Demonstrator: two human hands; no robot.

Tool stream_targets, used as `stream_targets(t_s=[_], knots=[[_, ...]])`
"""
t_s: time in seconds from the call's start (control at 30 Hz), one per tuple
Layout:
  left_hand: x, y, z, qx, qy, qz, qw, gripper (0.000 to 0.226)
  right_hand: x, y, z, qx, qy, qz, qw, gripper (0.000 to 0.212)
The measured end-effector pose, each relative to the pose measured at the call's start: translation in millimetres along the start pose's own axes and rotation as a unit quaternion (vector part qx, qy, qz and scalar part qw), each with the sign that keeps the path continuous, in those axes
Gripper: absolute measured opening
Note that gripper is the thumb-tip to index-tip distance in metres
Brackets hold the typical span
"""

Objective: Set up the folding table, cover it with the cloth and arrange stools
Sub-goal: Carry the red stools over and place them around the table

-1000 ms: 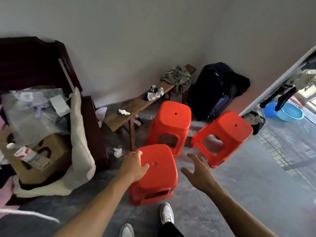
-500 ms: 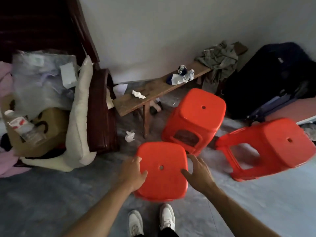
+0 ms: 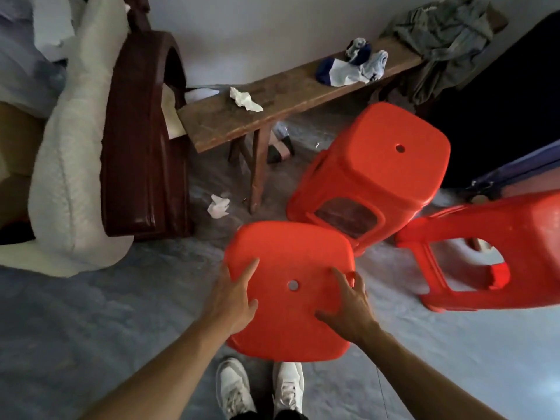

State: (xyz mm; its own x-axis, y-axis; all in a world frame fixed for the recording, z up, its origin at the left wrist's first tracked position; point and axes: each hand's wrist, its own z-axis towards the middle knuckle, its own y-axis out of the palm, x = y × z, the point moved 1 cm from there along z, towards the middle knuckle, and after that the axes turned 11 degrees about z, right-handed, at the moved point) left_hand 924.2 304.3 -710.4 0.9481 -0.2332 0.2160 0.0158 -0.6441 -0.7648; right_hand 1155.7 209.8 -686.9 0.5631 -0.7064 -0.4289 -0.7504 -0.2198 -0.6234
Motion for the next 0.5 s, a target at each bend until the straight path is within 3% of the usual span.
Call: stream_targets(t_s=[0.2, 0.37, 0.5], knots=[[-7, 17, -11, 0.027, 0.005, 0.000, 1.000, 0.098, 7, 10, 9, 0.058, -0.019, 0.041, 0.997, 0.103], [-2, 21, -8, 0.047, -0.037, -0.030, 0.998, 0.094, 9, 19, 13, 0.077, -0.007, 0.008, 0.997, 0.129], [-3, 23, -20, 0.076, -0.061, -0.060, 0.993, 0.091, 0, 19, 8, 0.072, -0.005, 0.028, 0.997, 0.127]])
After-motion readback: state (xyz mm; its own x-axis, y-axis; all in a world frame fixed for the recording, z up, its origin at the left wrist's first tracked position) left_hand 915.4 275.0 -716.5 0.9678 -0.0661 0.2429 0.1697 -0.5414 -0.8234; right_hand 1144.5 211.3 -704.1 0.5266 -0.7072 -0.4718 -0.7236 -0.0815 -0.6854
